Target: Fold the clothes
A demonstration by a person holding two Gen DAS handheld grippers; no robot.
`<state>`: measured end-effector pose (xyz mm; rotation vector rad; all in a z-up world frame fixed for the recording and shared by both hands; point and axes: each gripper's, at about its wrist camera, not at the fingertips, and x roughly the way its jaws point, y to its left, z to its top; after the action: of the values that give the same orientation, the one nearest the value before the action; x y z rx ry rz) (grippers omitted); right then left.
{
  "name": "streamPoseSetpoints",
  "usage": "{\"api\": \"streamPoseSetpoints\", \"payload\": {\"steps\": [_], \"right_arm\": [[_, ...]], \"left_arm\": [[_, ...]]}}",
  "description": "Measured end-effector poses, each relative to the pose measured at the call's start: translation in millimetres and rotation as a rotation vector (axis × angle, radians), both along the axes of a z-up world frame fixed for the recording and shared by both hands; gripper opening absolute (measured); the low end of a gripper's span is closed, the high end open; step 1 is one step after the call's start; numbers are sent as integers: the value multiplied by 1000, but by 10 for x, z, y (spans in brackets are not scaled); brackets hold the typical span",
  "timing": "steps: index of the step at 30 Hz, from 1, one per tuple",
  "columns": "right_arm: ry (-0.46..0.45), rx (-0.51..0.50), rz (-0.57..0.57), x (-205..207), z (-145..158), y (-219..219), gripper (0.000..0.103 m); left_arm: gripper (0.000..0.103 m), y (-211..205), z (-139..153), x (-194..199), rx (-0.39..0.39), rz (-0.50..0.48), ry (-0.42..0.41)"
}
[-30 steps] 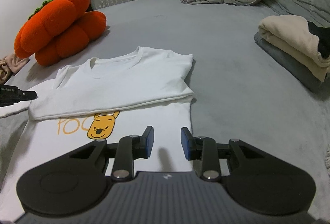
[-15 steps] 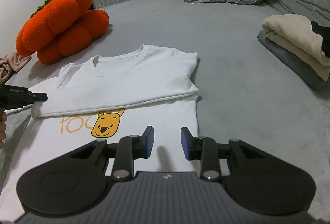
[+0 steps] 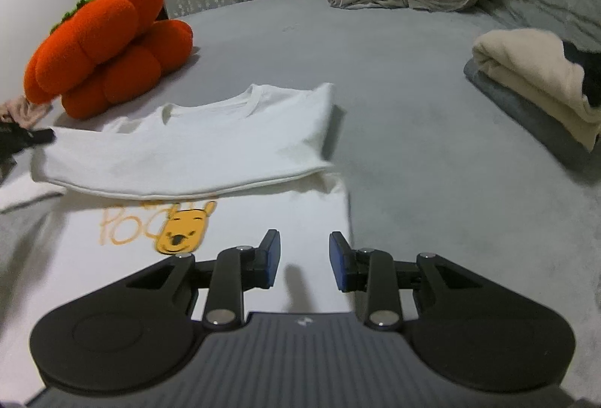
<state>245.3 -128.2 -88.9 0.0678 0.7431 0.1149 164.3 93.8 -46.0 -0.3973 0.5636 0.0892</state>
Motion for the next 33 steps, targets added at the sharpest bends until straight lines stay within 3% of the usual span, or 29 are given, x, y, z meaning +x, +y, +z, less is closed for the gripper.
{"api": "streamPoseSetpoints", "payload": {"steps": [5, 11, 15, 18, 21, 26, 30, 33], "right_arm": [[-20, -78, -37, 332, -110, -17, 33], [-56, -189, 8, 609, -220, 116, 33], [-39, -19, -107, 614, -252, -175, 32], [-9, -35, -41, 605, -207, -148, 36], [28, 14, 7, 609, -61, -217, 40], [-65, 175, 63, 581, 189, -325, 41], [-53, 104, 36, 894, 121, -248, 41], [-40, 171, 14, 1168, 41, -293, 41]], "left_arm": [[1, 14, 32, 36, -6, -8, -15], [1, 42, -2, 43, 1, -8, -8], [1, 46, -83, 69, 2, 2, 38], [1, 84, -83, 30, 0, 12, 43], [1, 162, -53, 8, -19, 24, 21], [1, 165, -54, 17, -12, 11, 9], [1, 162, -60, 25, 7, 3, 13], [1, 196, -74, 44, 5, 7, 16]]}}
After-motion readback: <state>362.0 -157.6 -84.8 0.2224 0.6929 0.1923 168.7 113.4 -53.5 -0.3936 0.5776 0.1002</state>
